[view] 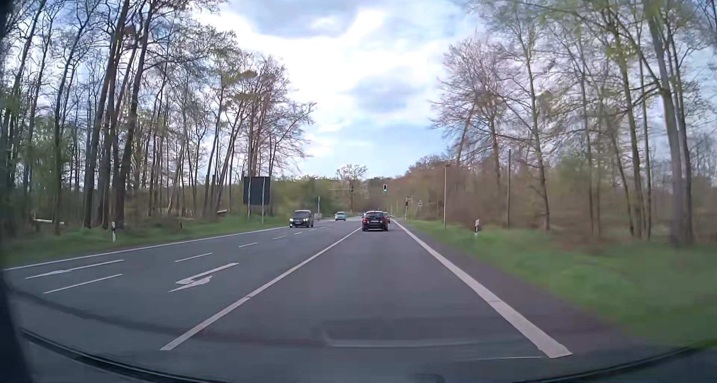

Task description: Follow the waypoints while adhering to traffic rules and regulations

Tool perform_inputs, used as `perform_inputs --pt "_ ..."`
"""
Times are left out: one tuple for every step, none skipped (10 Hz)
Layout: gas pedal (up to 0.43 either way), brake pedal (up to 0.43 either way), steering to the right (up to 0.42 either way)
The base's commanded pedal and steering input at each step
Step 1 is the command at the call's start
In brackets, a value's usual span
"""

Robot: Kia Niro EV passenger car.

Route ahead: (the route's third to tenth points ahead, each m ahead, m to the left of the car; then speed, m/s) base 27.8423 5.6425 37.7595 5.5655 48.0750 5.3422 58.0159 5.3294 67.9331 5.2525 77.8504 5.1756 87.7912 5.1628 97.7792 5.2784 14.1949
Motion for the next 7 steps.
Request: perform_inputs --pt "0.039 0.000 0.000" --pt "0.039 0.000 0.000" --pt "0.039 0.000 -0.001" --pt "0.039 0.000 0.000" --pt "0.039 0.000 -0.001" --pt "0.039 0.000 0.000" --pt "0.039 0.000 -0.001"
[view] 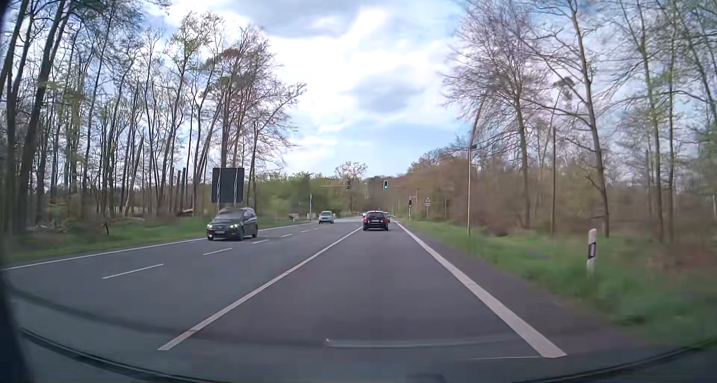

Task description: Follow the waypoints while adhering to traffic rules and regulations

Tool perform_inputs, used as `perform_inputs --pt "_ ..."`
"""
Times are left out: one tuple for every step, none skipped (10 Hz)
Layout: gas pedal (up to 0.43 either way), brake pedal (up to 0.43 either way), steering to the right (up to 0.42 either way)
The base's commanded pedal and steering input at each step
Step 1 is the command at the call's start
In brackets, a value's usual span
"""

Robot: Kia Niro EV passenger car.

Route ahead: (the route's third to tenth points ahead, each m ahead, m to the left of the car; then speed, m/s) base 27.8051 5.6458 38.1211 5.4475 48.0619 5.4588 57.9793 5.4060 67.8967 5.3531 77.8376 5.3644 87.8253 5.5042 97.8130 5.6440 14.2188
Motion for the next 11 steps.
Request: perform_inputs --pt "0.039 0.000 -0.001" --pt "0.039 0.000 -0.001" --pt "0.039 0.000 -0.001" --pt "0.039 0.000 -0.001" --pt "0.039 0.000 -0.001" --pt "0.039 0.000 -0.001" --pt "0.039 0.000 -0.001" --pt "0.039 0.000 -0.001" --pt "0.039 0.000 -0.001" --pt "0.039 0.000 -0.001" --pt "0.039 0.000 -0.001"
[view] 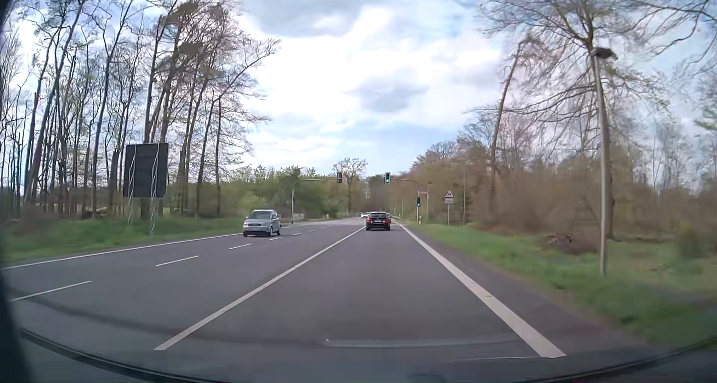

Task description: Follow the waypoints while adhering to traffic rules and regulations

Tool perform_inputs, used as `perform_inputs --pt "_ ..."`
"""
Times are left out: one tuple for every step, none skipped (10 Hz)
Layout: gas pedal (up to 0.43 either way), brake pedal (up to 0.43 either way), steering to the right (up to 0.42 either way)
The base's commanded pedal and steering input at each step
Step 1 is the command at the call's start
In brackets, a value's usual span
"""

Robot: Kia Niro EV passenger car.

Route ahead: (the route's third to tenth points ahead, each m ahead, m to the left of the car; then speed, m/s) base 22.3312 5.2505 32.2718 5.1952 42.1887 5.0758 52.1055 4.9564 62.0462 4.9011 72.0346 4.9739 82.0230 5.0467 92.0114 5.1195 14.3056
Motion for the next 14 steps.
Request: perform_inputs --pt "0.039 0.000 -0.001" --pt "0.047 0.000 -0.001" --pt "0.047 0.000 -0.001" --pt "0.047 0.000 -0.001" --pt "0.047 0.000 -0.001" --pt "0.047 0.000 -0.001" --pt "0.047 0.000 -0.001" --pt "0.047 0.000 -0.001" --pt "0.047 0.000 -0.001" --pt "0.047 0.000 -0.001" --pt "0.047 0.000 -0.001" --pt "0.047 0.000 -0.001" --pt "0.047 0.000 -0.001" --pt "0.047 0.000 -0.001"
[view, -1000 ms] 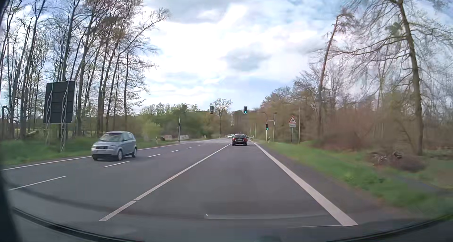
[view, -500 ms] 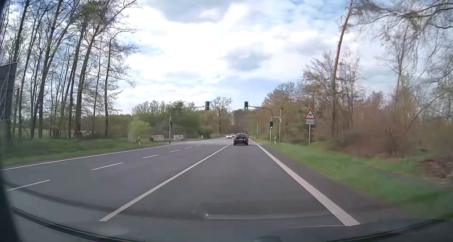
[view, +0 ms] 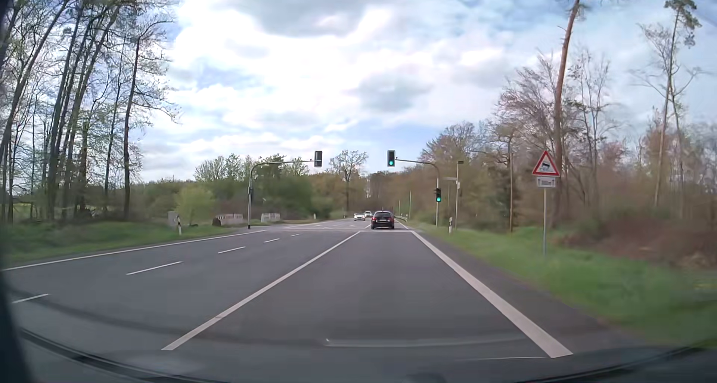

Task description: Follow the waypoints while adhering to traffic rules and regulations

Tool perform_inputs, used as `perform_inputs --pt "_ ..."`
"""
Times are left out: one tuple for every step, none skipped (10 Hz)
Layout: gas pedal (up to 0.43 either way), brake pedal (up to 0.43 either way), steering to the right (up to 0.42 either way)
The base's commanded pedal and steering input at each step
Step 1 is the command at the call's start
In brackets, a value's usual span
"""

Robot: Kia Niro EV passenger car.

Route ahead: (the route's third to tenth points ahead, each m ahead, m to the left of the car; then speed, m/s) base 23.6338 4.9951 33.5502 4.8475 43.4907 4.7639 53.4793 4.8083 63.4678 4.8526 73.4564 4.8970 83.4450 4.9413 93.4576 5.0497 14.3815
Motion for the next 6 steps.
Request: perform_inputs --pt "0.059 0.000 -0.001" --pt "0.059 0.000 -0.001" --pt "0.059 0.000 -0.001" --pt "0.059 0.000 0.000" --pt "0.067 0.000 0.001" --pt "0.079 0.000 0.002"
